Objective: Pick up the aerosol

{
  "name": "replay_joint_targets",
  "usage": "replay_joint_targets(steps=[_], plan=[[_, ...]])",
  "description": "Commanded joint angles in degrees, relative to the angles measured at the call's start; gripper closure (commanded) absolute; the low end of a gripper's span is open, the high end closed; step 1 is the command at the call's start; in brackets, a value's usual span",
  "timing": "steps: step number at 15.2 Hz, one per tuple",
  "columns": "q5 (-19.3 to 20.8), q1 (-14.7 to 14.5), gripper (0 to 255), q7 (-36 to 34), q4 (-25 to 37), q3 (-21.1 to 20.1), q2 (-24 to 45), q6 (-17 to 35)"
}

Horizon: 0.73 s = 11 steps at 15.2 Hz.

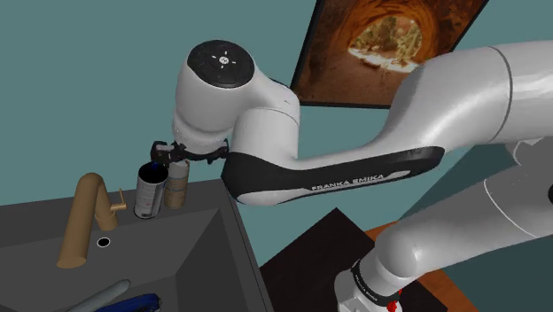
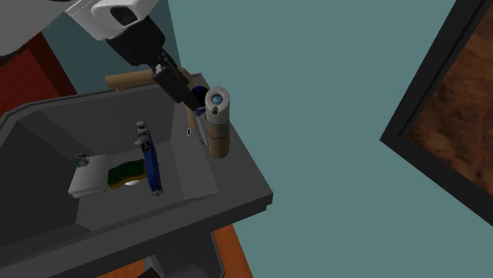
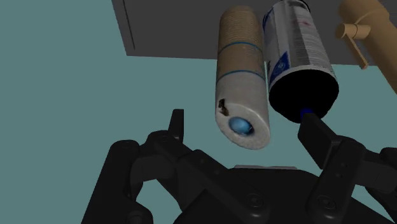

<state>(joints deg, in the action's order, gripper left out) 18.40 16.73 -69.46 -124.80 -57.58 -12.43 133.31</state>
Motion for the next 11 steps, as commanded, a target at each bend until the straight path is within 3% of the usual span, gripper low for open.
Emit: replay_joint_targets(steps=[1, 2, 3, 5, 11], plan=[[11.5, 5.2, 0, -9.4, 4.5, -7.9, 8.4, -1.8], [19.2, 6.1, 0, -15.0, 7.1, -11.2, 14.4, -4.6], [26.8, 4.4, 0, -20.0, 9.9, -12.1, 20.8, -8.3], [35.4, -4.4, 0, -25.5, 14.9, -7.3, 28.8, -13.4], [38.8, -7.2, 0, -28.6, 13.9, -4.5, 31.2, -12.1]])
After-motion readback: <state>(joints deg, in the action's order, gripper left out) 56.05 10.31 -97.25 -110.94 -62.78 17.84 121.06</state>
